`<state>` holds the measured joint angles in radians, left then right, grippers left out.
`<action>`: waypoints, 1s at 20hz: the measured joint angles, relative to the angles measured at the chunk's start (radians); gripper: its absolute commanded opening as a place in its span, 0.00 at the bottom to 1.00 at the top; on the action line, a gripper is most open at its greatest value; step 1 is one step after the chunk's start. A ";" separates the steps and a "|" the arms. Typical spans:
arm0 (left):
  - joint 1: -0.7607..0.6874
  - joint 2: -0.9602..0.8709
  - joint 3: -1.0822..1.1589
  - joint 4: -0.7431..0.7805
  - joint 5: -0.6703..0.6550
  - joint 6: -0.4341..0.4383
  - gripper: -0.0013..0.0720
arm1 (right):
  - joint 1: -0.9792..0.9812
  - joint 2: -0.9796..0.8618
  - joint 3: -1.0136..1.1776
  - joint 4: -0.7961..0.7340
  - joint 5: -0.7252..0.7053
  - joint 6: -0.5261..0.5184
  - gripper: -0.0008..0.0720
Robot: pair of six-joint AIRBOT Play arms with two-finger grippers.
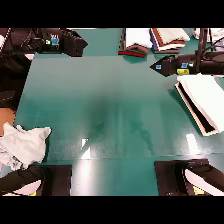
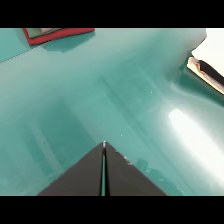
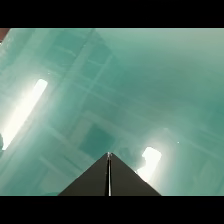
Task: Fold the shirts.
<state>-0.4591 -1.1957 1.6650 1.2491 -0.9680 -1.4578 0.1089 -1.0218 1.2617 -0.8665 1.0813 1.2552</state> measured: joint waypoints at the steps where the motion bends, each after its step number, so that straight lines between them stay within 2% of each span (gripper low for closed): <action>1: 0.000 0.000 0.000 0.000 0.000 0.000 0.05 | 0.001 0.000 0.000 0.000 0.000 0.000 0.03; 15: 0.005 0.005 0.001 -0.009 0.010 -0.004 0.05 | 0.001 0.000 0.000 0.001 0.019 0.000 0.03; 17: 0.032 0.030 0.000 0.003 -0.040 -0.008 0.05 | 0.001 0.000 0.000 0.001 0.021 0.000 0.03; 20: 0.121 0.109 -0.055 0.080 -0.190 -0.027 0.05 | 0.001 0.000 0.000 0.001 0.021 0.000 0.03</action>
<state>-0.3382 -1.0866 1.6100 1.3296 -1.1576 -1.4845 0.1097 -1.0218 1.2617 -0.8654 1.1023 1.2552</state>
